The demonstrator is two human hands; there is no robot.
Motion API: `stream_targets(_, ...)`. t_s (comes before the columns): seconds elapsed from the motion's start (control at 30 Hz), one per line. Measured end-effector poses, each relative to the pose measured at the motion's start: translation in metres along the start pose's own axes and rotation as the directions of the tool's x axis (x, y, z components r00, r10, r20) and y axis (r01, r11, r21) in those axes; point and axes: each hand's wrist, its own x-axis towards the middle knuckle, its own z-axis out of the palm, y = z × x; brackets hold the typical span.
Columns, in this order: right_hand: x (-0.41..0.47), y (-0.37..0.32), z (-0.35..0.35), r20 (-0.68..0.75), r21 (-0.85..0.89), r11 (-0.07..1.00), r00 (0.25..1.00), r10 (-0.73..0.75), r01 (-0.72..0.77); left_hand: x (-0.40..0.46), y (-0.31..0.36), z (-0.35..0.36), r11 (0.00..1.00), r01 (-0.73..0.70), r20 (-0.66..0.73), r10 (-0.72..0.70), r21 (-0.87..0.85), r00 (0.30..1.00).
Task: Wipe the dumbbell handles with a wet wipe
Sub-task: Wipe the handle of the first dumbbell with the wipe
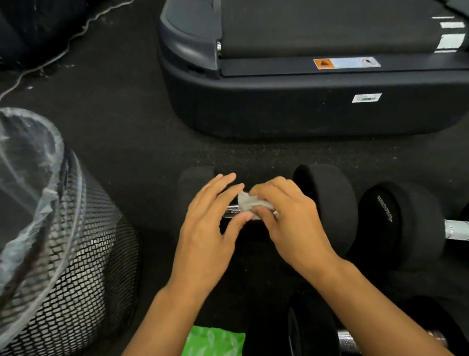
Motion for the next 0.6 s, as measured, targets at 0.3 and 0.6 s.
stream_targets(0.3,-0.002,0.017,-0.022,0.035,0.021,0.981,0.981,0.191,-0.192,0.009,0.001,0.048,0.927,-0.036,0.108,-0.004,0.373,0.994)
stream_targets(0.6,-0.014,0.057,-0.026,-0.018,-0.392,0.887,0.966,0.256,-0.243,0.011,-0.017,0.068,0.957,0.019,0.244,-0.093,0.290,0.965)
